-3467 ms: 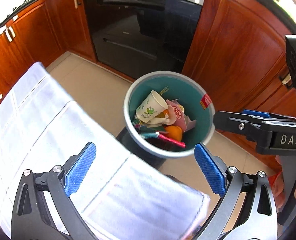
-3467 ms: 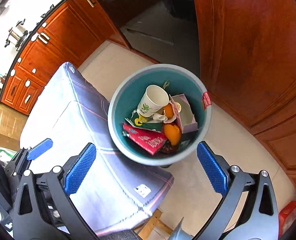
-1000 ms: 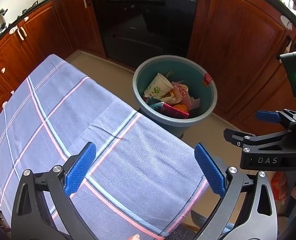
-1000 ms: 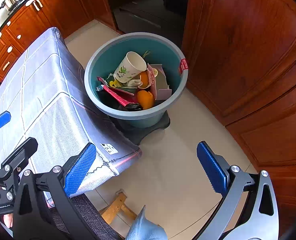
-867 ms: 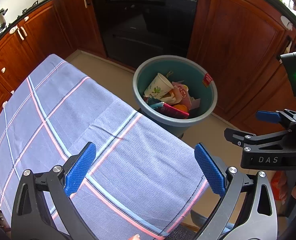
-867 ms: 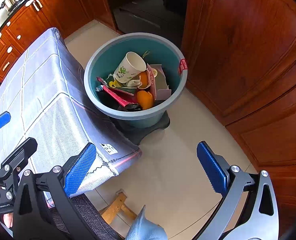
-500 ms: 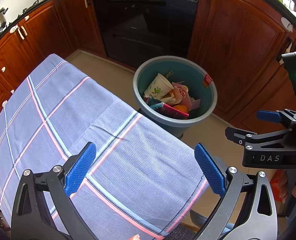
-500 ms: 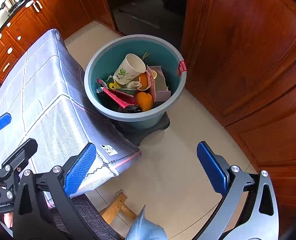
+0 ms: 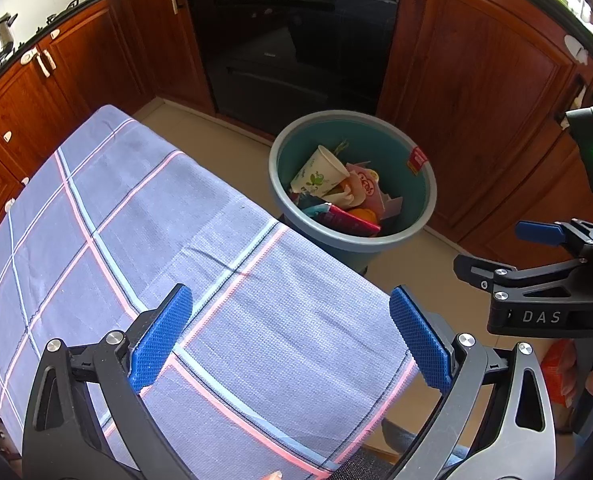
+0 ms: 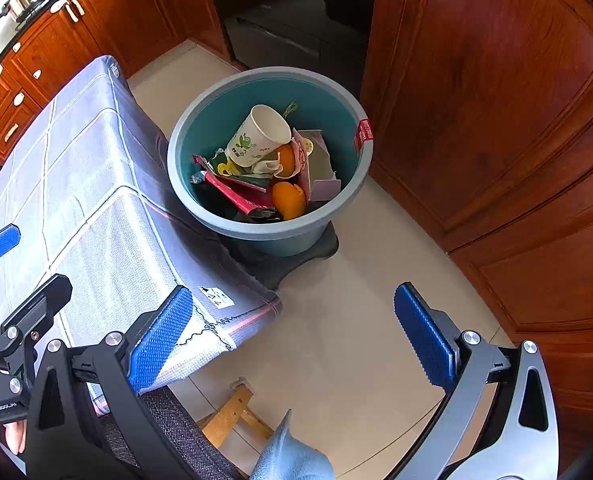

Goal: Collect trash

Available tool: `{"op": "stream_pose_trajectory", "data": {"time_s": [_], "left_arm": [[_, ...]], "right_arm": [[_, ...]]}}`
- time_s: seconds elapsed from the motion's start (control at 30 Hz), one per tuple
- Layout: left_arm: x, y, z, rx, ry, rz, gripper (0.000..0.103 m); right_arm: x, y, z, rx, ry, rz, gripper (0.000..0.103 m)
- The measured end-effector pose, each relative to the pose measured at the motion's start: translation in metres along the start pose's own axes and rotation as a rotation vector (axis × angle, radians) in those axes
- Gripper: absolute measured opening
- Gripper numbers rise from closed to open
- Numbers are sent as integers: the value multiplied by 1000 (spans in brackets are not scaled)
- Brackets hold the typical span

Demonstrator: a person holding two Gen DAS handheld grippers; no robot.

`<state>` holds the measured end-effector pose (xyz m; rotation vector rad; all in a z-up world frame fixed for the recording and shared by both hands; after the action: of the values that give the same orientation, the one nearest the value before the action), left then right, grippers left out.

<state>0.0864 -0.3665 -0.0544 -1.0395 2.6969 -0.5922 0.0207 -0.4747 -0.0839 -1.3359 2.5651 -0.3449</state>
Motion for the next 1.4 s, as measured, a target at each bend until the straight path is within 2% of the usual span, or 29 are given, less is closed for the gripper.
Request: {"op": "stream_pose_trajectory", "data": {"time_s": [0.33, 0.5, 1.4], "left_arm": [[0, 1, 1, 3, -4, 5, 99], [0, 3, 1, -2, 22, 3, 99], [0, 4, -8, 18, 19, 7, 99]], "right_arm": [[-3, 2, 0, -3, 4, -4, 97], [-4, 2, 0, -3, 6, -5, 97], [-10, 3, -4, 1, 20, -22, 97]]}}
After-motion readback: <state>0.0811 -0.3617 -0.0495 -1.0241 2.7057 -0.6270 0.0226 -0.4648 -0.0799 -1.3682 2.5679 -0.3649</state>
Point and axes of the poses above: each gripper's, at about its wrist camera, not at the fingertips, and z roughly the way its jaws point, x to its right, y to its underside, the point moved 1 cm from there along z, roughly the way its jaws point, and after that the axes turned 3 degrees about -x, right-handed, at the moved point
